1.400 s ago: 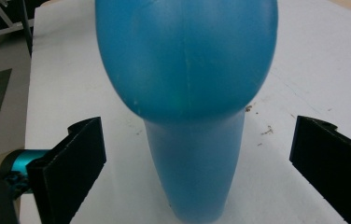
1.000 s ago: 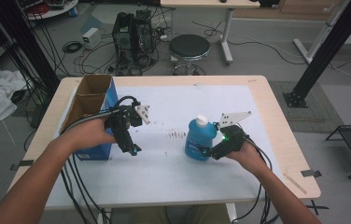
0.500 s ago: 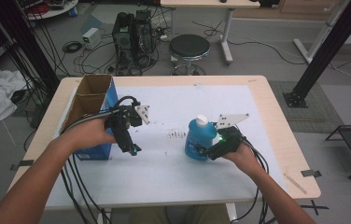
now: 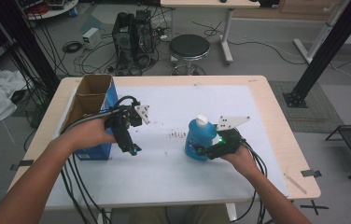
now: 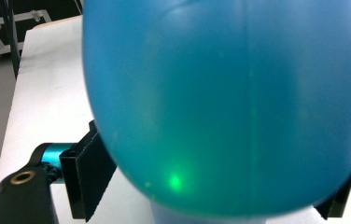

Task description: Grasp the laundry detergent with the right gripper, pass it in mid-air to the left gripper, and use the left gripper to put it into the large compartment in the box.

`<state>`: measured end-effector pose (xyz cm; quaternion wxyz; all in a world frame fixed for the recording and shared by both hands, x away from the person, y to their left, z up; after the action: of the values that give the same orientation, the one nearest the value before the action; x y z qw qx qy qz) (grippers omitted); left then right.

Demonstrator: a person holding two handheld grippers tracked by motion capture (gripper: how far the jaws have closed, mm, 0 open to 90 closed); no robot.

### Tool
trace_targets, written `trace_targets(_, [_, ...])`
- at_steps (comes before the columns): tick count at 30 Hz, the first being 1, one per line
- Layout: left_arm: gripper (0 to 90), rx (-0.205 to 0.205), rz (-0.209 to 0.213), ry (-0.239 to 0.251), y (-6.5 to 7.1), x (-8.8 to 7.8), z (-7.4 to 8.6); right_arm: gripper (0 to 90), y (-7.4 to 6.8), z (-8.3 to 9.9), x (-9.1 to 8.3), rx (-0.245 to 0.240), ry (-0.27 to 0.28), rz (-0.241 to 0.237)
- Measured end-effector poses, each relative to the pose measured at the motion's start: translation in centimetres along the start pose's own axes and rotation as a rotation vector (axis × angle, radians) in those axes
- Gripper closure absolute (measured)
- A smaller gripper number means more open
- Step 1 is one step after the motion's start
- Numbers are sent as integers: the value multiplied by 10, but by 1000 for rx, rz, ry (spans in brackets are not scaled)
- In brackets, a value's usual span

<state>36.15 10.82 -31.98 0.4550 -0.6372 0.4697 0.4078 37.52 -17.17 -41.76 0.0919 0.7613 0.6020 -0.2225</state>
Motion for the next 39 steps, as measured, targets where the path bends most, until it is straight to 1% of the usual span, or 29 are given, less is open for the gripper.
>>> trace_targets(1, [122,0,-2,0,0,0,0,148,-1,1,-1,7,-5,1])
trace_targets(3, [122,2,-3,-3,0,0,0,153,-1,1,0,6,9,7])
trace_targets(4, [122,3,-2,-4,0,0,-1,174,-1,1,0,13,10,2])
trace_targets(5, [122,8,-4,-11,0,0,-1,182,-1,2,0,4,6,-1])
trace_targets(7, [122,5,-1,-2,0,0,-1,182,-1,2,1,5,9,6])
trace_targets(8, [122,5,-5,-10,0,0,-1,182,-1,2,1,0,13,8])
trace_targets(11, [122,4,-7,-12,0,-1,-1,183,-1,2,0,2,11,10])
trace_targets(12, [122,3,-9,-10,0,-1,0,183,-1,2,1,-3,17,16])
trace_targets(13, [122,0,-4,-3,0,0,0,184,-1,2,0,1,14,18])
trace_targets(14, [122,4,-8,-9,0,-1,0,184,-1,2,1,3,13,16])
trace_targets(15, [122,1,-6,-9,0,-1,0,185,0,3,1,-4,10,17])
trace_targets(17, [122,0,-4,-4,0,-1,0,186,-1,3,1,-1,11,19])
trace_targets(18, [122,0,-4,-4,0,-1,0,197,-1,3,2,-1,17,24])
trace_targets(19, [122,1,-4,-7,0,-1,0,268,-1,3,1,-4,19,16])
trace_targets(20, [122,-1,-4,-5,1,-1,0,275,-2,3,1,-11,24,15])
trace_targets(21, [122,1,-6,-3,1,-1,0,274,-2,3,3,-4,49,22])
trace_targets(22, [122,1,-6,-3,1,-1,0,274,-1,3,1,-9,24,13])
trace_targets(24, [122,1,-6,-5,0,-1,0,275,-1,4,1,1,18,12])
trace_targets(26, [122,3,-6,-7,0,-1,1,275,0,4,1,-9,27,19])
trace_targets(27, [122,3,-6,-8,0,-1,1,275,-1,4,0,1,27,19])
trace_targets(30, [122,2,-9,-7,0,-1,1,282,-1,4,1,-5,28,24])
trace_targets(31, [122,2,-5,-7,0,-1,1,284,-2,4,3,8,46,24])
trace_targets(32, [122,1,-5,-3,1,-1,0,289,-2,4,4,4,53,26])
trace_targets(33, [122,1,-5,-6,1,-1,0,305,-1,4,4,-10,55,28])
trace_targets(35, [122,1,-6,-5,1,-1,0,313,-1,4,4,-15,51,28])
trace_targets(37, [122,1,-6,-10,0,-1,0,317,-1,4,4,-8,50,32])
trace_targets(38, [122,1,-6,-11,0,-1,0,323,-1,4,5,-7,62,33])
trace_targets(39, [122,2,-6,-12,0,-1,1,327,-1,4,4,-7,50,31])
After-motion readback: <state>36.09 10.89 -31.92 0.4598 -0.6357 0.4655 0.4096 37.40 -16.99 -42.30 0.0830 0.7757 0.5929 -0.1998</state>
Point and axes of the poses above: each handheld gripper's, and its own axes: x roughly forward along the jaws, z roughly out of its underside, y roughly to its right, the point moved 4 cm from there along x, roughly forward along the jaws, and after that the axes turned 8 degrees about -z, right-handed, at the moved point
